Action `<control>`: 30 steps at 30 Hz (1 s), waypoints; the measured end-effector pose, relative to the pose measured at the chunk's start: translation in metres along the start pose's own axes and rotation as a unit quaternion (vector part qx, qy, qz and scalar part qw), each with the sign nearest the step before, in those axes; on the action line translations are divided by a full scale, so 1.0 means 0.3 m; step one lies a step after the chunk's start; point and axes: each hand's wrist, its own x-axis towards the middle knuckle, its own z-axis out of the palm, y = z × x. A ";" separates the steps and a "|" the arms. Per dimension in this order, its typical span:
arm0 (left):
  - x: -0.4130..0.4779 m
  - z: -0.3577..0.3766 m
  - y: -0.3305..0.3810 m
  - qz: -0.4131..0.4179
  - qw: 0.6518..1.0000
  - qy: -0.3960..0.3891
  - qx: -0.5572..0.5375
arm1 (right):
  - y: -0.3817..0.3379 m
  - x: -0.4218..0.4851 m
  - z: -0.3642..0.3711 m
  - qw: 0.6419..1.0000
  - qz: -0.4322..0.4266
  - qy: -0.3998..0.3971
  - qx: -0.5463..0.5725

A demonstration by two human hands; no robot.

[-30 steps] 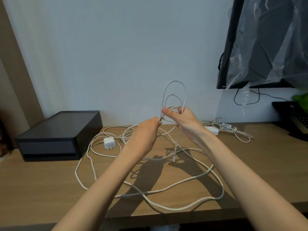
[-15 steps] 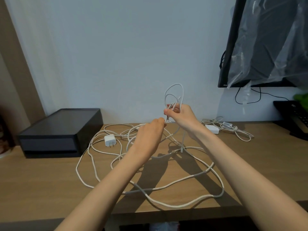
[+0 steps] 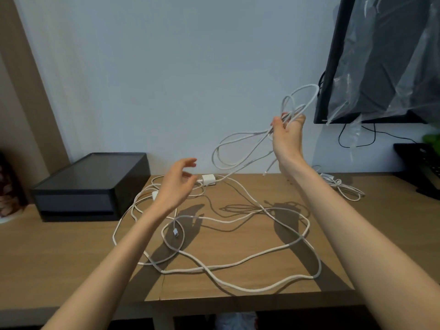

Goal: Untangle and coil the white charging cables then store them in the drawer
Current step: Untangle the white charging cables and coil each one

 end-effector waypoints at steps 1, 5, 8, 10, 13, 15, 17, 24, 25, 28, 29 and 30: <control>-0.001 0.015 -0.028 -0.011 0.999 -0.035 0.012 | -0.004 0.003 0.003 1.000 0.014 0.001 0.014; 0.003 0.091 -0.075 -0.033 0.990 -0.132 0.026 | -0.009 0.006 0.005 0.996 0.059 -0.005 0.062; 0.029 0.156 -0.088 -0.041 0.975 -0.194 0.098 | -0.007 0.014 -0.004 0.992 0.090 -0.004 0.088; 0.047 0.188 -0.105 -0.053 0.964 -0.216 0.142 | -0.002 0.022 -0.022 0.987 0.106 -0.003 0.118; 0.053 0.198 -0.166 -0.082 0.962 -0.184 0.185 | 0.007 0.024 -0.057 0.974 0.142 0.002 0.178; 0.046 0.180 -0.199 -0.093 0.959 -0.144 0.224 | 0.014 0.013 -0.069 0.971 0.154 0.004 0.184; 0.046 0.161 -0.201 -0.064 0.949 -0.105 0.289 | 0.028 -0.005 -0.069 0.986 0.128 -0.001 0.107; 0.101 0.028 0.009 0.040 0.983 -0.019 0.176 | 0.109 -0.070 -0.080 0.961 -0.070 -0.113 -0.241; 0.110 0.008 0.049 0.046 0.987 -0.026 0.149 | 0.105 -0.074 -0.080 0.955 -0.086 -0.127 -0.254; 0.125 -0.018 0.152 0.064 0.989 -0.075 0.114 | 0.076 -0.084 -0.076 0.948 -0.087 -0.167 -0.256; 0.125 -0.017 0.173 0.065 0.987 -0.095 0.109 | 0.066 -0.087 -0.075 0.951 -0.081 -0.171 -0.245; 0.121 -0.015 0.188 0.069 0.985 -0.115 0.110 | 0.055 -0.089 -0.076 0.954 -0.075 -0.171 -0.233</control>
